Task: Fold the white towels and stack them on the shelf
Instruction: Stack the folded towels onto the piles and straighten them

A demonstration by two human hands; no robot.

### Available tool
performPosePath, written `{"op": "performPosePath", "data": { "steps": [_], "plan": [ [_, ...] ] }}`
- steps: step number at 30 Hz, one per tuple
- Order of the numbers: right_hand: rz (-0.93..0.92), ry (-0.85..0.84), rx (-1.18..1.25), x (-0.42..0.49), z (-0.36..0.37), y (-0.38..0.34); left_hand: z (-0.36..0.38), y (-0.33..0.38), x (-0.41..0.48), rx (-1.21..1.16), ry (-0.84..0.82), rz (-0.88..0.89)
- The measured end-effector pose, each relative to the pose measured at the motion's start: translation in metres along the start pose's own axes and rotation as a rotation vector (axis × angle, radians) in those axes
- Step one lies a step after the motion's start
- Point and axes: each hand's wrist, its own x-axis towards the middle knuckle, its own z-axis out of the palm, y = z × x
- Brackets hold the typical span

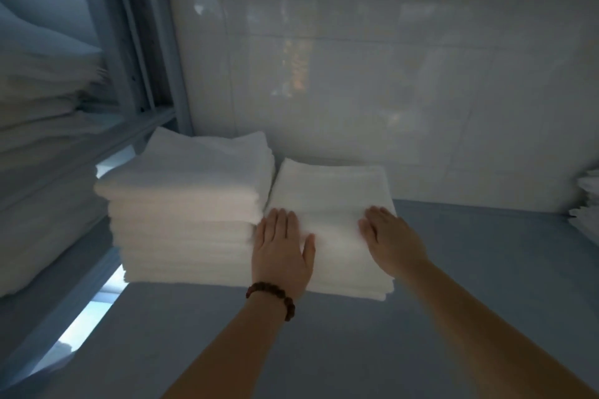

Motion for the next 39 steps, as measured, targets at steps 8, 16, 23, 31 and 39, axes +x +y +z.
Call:
{"op": "performPosePath", "data": {
  "steps": [8, 16, 23, 31, 39],
  "plan": [
    [-0.053, -0.085, 0.068, -0.062, -0.047, -0.027, -0.085, -0.014, -0.039, -0.133, -0.195, -0.029],
    [0.022, -0.221, 0.563, -0.111, -0.083, -0.107, -0.146, 0.002, -0.09, -0.558, -0.091, -0.338],
    [0.053, -0.231, 0.706, -0.117, -0.083, -0.16, -0.17, -0.041, -0.104, -0.6, 0.028, -0.464],
    [0.142, -0.175, 0.83, -0.116, -0.066, -0.253, -0.181, -0.127, -0.114, -0.575, -0.041, -0.441],
    [0.225, -0.156, 0.868, -0.129, -0.052, -0.32, -0.195, -0.197, -0.105, -0.598, -0.114, -0.344]
  ]
}}
